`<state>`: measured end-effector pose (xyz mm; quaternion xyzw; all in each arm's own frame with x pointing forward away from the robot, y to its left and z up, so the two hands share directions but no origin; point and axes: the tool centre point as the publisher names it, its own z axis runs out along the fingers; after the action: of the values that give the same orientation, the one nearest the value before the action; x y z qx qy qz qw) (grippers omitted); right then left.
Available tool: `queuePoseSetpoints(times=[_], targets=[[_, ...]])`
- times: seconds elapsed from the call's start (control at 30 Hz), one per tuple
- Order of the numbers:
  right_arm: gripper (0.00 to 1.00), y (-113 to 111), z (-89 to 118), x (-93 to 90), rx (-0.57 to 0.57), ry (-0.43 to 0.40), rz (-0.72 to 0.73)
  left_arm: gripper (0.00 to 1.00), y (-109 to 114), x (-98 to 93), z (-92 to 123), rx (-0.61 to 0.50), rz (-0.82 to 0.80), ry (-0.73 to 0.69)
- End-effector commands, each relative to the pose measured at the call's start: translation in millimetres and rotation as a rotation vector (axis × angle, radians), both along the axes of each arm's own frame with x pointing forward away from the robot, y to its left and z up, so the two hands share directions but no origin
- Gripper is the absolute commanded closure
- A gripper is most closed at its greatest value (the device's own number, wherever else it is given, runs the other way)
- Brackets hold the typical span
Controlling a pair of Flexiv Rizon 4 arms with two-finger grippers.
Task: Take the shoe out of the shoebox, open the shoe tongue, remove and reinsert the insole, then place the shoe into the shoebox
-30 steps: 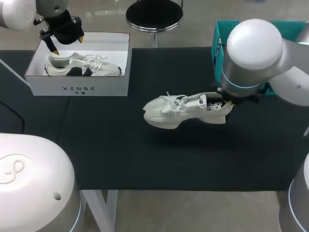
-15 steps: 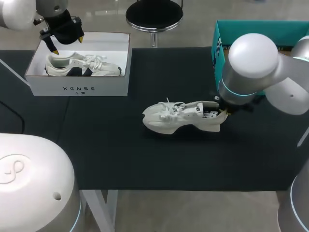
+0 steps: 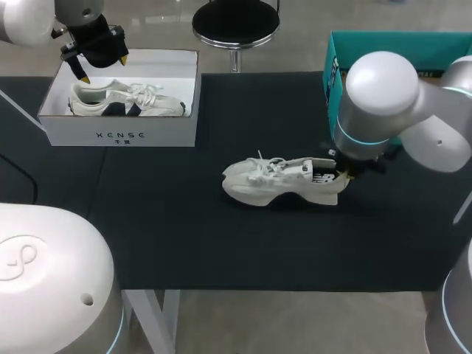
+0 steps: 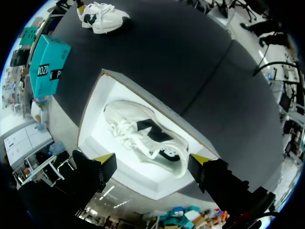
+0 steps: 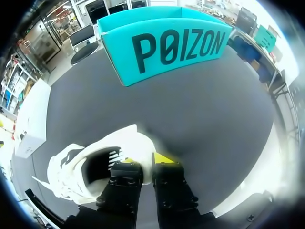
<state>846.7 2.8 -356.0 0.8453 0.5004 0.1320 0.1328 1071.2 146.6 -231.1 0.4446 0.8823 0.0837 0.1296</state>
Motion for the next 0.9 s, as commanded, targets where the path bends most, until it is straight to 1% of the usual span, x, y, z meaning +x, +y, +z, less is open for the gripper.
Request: queuePoseSetpoints(times=[0.03, 0.17, 0.2, 0.23, 0.27, 0.3, 0.43, 0.6, 0.77, 0.9], targets=[[1.00, 4, -6, -3.2, 0.018, -0.016, -0.086, 0.00, 0, -0.2, 0, 0.002, -0.001, -0.001], [1.00, 3, -7, -3.0, 0.014, -0.007, -0.099, 0.00, 0, -0.2, 0, 0.002, -0.001, -0.001], [0.86, 3, -7, -3.0, 0.014, -0.006, -0.102, 0.00, 0, -0.2, 0, 0.002, -0.001, -0.001], [0.57, 4, -6, -2.8, 0.013, -0.004, -0.105, 0.00, 0, -0.2, 0, 0.002, -0.001, -0.001], [0.15, 4, -6, -2.5, 0.013, -0.003, -0.106, 0.00, 0, -0.2, 0, 0.002, -0.001, -0.001], [0.00, 4, -7, -1.8, 0.015, -0.004, -0.106, 0.00, 0, -0.2, 0, 0.002, -0.001, -0.001], [0.00, 7, -4, -0.3, 0.012, -0.010, -0.105, 0.00, 0, -0.2, 0, 0.002, -0.001, -0.001], [0.00, 8, 7, 0.4, 0.004, -0.035, -0.107, 0.00, 0, -0.2, 0, 0.002, -0.001, -0.001], [0.00, 7, 21, 3.0, -0.004, -0.077, -0.108, 0.00, 0, -0.2, 0, 0.002, -0.001, -0.001], [0.00, 10, 35, 6.0, 0.015, -0.126, -0.104, 0.00, 0, -0.2, 0, 0.002, -0.001, -0.001]])
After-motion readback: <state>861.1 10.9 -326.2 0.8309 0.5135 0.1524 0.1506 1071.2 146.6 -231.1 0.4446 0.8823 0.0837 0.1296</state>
